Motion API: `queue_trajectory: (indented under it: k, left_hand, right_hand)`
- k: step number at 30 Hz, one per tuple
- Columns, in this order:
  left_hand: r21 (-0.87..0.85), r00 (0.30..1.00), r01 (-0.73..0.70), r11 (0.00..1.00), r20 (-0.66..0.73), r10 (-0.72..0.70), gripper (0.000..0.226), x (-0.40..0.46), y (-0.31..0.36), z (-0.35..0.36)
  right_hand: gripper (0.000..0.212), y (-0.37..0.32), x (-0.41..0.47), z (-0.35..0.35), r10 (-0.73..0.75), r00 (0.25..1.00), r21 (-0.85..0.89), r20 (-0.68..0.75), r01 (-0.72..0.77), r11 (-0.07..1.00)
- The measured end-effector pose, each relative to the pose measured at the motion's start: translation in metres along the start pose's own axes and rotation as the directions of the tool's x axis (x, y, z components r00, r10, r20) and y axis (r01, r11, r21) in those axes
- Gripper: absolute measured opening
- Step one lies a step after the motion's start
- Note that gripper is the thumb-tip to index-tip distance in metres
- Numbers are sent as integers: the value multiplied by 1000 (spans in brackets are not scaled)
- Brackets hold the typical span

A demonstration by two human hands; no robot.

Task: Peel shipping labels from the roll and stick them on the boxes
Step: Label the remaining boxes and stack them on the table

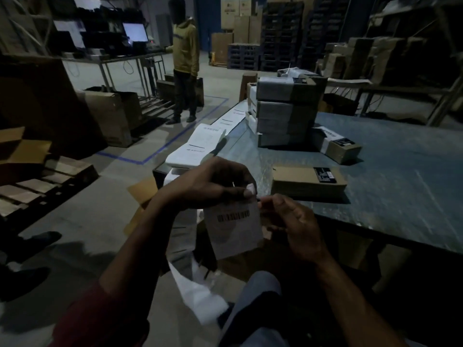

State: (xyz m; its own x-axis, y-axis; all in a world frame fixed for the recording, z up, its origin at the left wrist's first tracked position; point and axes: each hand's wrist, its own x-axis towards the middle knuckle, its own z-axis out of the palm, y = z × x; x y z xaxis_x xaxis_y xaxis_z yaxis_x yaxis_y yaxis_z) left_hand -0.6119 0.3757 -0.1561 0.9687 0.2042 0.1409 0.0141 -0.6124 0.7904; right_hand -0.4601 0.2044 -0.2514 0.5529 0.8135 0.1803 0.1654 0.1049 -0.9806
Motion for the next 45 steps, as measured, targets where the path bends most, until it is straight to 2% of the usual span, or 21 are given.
queue_trajectory:
  k: [3, 6, 9, 11, 13, 15, 16, 18, 19, 20, 21, 22, 23, 25, 28, 31, 37, 40, 45]
  left_hand:
    - [51, 999, -42, 998, 27, 41, 8, 22, 14, -3]
    - [211, 998, -60, 976, 5, 60, 12, 48, 26, -10]
    - [428, 998, -53, 902, 0, 59, 24, 74, 35, -14]
    - [511, 998, -25, 859, -40, 52, 32, 88, 40, -11]
    - [500, 993, 7, 866, -108, 55, 57, 100, 41, -5]
    - [463, 992, 20, 886, -117, 39, 92, 109, 39, -3]
    - [506, 992, 25, 862, -116, 40, 101, 113, 38, -5]
    - [642, 991, 57, 764, -129, 34, 106, 120, 36, -12]
    - [636, 990, 66, 769, -137, 28, 104, 123, 34, -16]
    - [532, 987, 69, 844, -160, 20, 97, 125, 32, -19]
    - [331, 979, 76, 941, -203, -8, 88, 125, 30, -19]
    - [105, 966, 89, 991, -252, -60, 75, 123, 25, -15]
    - [-76, 944, 115, 990, -301, -133, 62, 120, 19, -9]
    - [-323, 886, 178, 929, -358, -294, 45, 115, 6, 8]
    - [-598, 859, 213, 773, -261, -440, 34, 113, -7, 31]
    - [-664, 820, 188, 723, -299, -488, 38, 115, -14, 45]
    - [-572, 753, 249, 782, -393, -527, 45, 125, -17, 53]
    - [-525, 757, 260, 811, -410, -508, 46, 130, -15, 51]
    - [-494, 769, 271, 826, -405, -494, 50, 128, -12, 57]
  right_hand:
    - [32, -25, -3, -11, -48, 997, -9, 64, 49, 999]
    - [30, -33, 4, -24, -72, 997, -112, 9, 73, 991]
    - [22, -38, 11, -38, -34, 998, -93, -44, 30, 995]
    - [21, -39, 16, -44, -12, 995, -99, -102, 2, 995]
    - [23, -38, 22, -48, -3, 986, -103, -169, -14, 995]
    - [24, -39, 27, -52, 28, 979, -64, -203, -41, 997]
    - [24, -40, 28, -54, 48, 977, -47, -210, -59, 997]
    - [23, -44, 32, -59, 94, 971, 3, -220, -96, 995]
    - [22, -46, 34, -63, 118, 967, 42, -227, -111, 993]
    - [22, -48, 36, -66, 147, 960, 93, -238, -129, 987]
    - [21, -49, 40, -71, 173, 953, 152, -248, -139, 979]
    - [21, -50, 43, -75, 198, 946, 211, -257, -145, 967]
    - [22, -51, 48, -80, 211, 941, 258, -265, -142, 956]
    - [23, -54, 56, -87, 224, 933, 301, -281, -136, 944]
    - [20, -53, 68, -94, 246, 924, 279, -294, -164, 946]
    - [18, -46, 75, -95, 286, 912, 262, -295, -211, 942]
    - [15, -44, 78, -101, 327, 904, 119, -277, -305, 945]
    - [13, -50, 79, -102, 315, 912, -4, -262, -327, 945]
    - [21, -56, 84, -103, 310, 904, -91, -293, -349, 933]
